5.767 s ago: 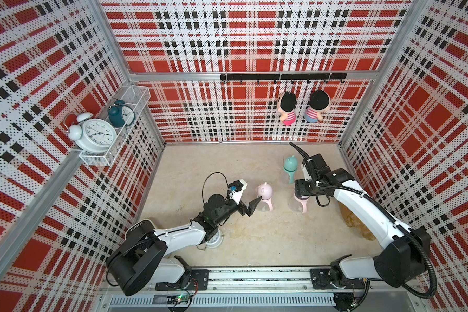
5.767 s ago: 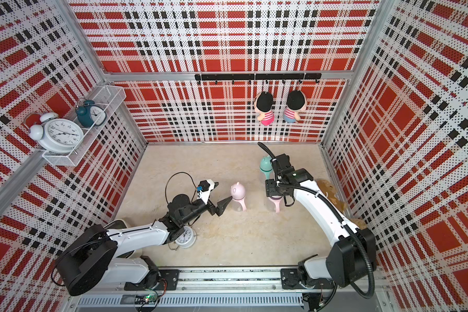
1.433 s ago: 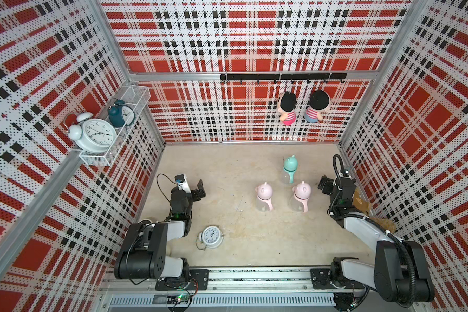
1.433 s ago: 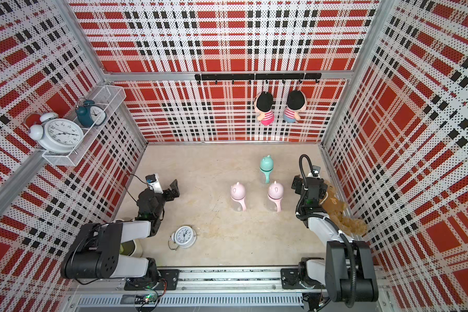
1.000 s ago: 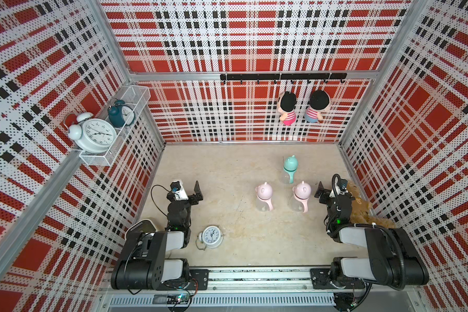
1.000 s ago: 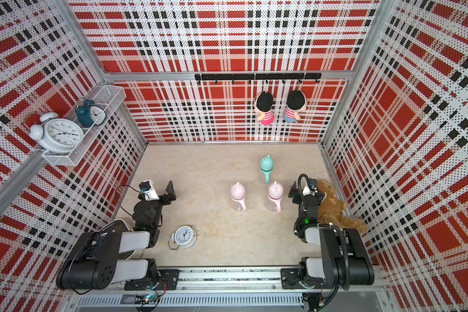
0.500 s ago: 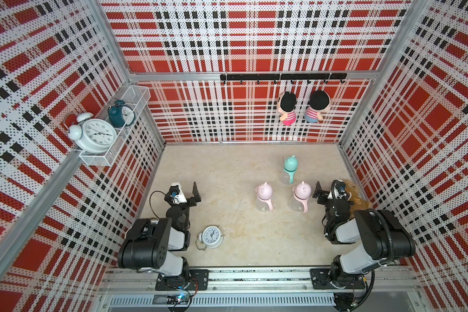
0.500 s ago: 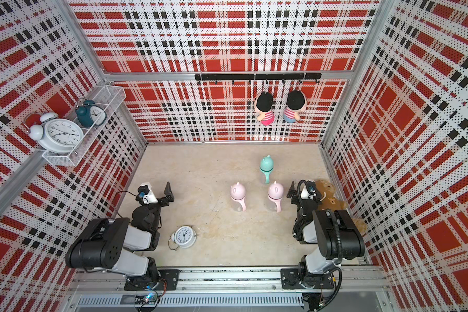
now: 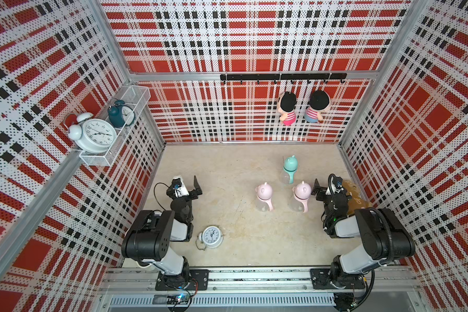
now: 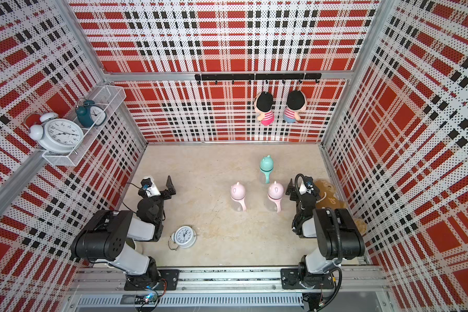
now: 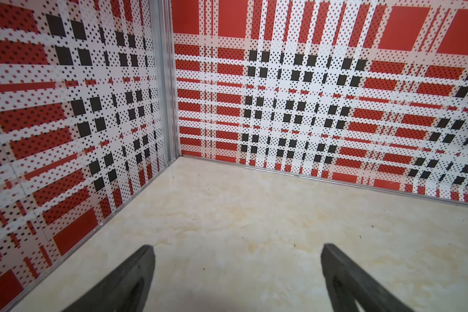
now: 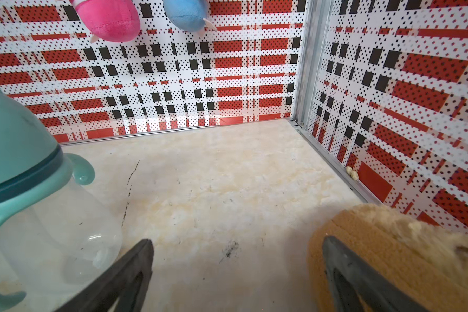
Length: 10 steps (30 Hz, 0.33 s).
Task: Assemble the baby bottles
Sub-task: Reset both arms
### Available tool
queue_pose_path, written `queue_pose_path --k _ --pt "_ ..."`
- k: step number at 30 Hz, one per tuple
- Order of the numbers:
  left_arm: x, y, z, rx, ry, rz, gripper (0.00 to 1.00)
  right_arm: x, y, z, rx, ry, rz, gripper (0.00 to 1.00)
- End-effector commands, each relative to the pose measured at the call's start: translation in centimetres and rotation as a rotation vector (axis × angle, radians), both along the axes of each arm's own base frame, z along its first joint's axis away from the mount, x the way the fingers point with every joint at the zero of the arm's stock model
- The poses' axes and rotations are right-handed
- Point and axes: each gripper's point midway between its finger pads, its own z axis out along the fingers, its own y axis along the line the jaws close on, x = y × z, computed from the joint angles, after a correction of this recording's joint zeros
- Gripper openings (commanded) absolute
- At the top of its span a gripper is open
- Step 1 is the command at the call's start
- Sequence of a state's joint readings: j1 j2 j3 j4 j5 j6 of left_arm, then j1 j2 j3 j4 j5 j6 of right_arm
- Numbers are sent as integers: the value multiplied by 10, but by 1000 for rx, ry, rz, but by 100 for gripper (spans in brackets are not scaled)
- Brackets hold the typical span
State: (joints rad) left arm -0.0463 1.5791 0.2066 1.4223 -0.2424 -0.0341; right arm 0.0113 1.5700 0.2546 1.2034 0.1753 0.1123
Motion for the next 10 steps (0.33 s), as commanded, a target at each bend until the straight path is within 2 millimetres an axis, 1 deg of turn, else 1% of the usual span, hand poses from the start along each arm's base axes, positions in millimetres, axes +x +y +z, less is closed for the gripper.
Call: queue_pose_path --k 1,3,10 --pt "-5 7 0 24 -1 56 98 9 16 1 -37 19 90 100" --pt "-3 7 -1 20 8 46 98 11 23 0 -48 28 133 100" --pt "-1 8 -2 13 10 41 98 12 26 0 -46 29 148 100"
